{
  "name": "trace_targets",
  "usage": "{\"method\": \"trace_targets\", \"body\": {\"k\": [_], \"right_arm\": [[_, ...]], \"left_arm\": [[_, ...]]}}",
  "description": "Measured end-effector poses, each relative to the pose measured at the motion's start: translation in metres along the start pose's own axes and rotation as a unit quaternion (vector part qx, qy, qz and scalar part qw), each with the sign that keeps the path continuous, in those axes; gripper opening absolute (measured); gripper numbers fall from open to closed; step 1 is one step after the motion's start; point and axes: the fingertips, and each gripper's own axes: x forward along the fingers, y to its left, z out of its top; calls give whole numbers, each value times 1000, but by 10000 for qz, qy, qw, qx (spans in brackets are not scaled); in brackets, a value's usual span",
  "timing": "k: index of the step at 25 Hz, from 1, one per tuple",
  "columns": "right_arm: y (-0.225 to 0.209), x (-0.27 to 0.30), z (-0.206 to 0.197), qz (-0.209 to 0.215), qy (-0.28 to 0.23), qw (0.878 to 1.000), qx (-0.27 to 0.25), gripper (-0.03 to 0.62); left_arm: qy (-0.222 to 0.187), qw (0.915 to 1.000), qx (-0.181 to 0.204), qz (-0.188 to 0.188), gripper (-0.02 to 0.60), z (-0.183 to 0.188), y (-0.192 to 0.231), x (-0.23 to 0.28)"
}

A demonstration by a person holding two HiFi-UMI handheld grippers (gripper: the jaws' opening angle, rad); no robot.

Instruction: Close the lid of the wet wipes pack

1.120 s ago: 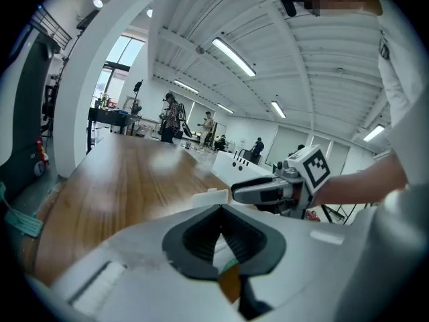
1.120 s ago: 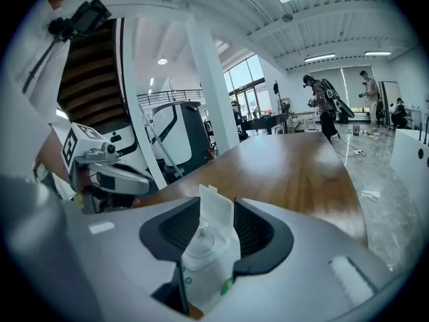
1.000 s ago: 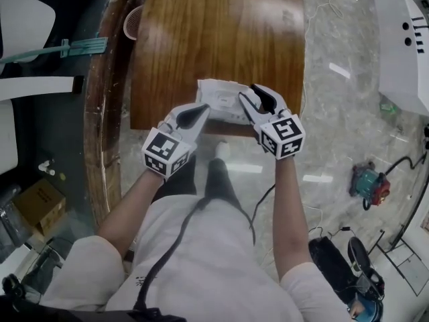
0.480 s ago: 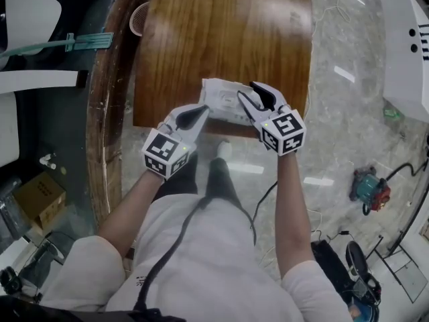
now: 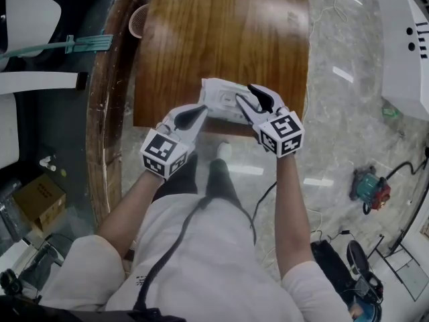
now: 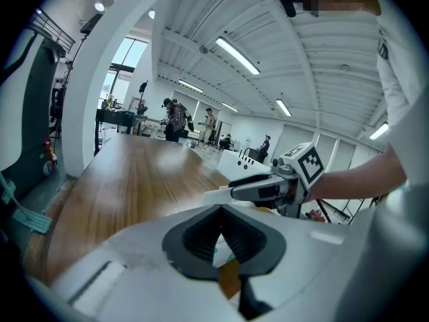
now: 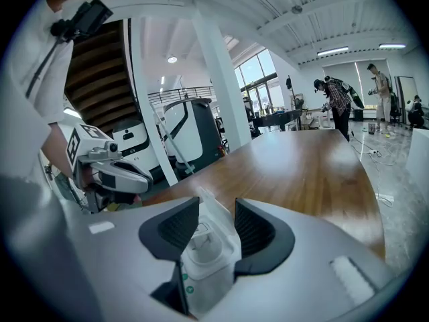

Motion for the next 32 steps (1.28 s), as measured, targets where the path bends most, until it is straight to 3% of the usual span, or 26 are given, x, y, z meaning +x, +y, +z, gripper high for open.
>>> {"method": "trace_targets", "body": {"k": [32], "right_arm": [[25,-14,-19,-112,145,9998,-39,163]], "left_arm": [[-90,9999,119,9,3,-7,-16,-30]]}}
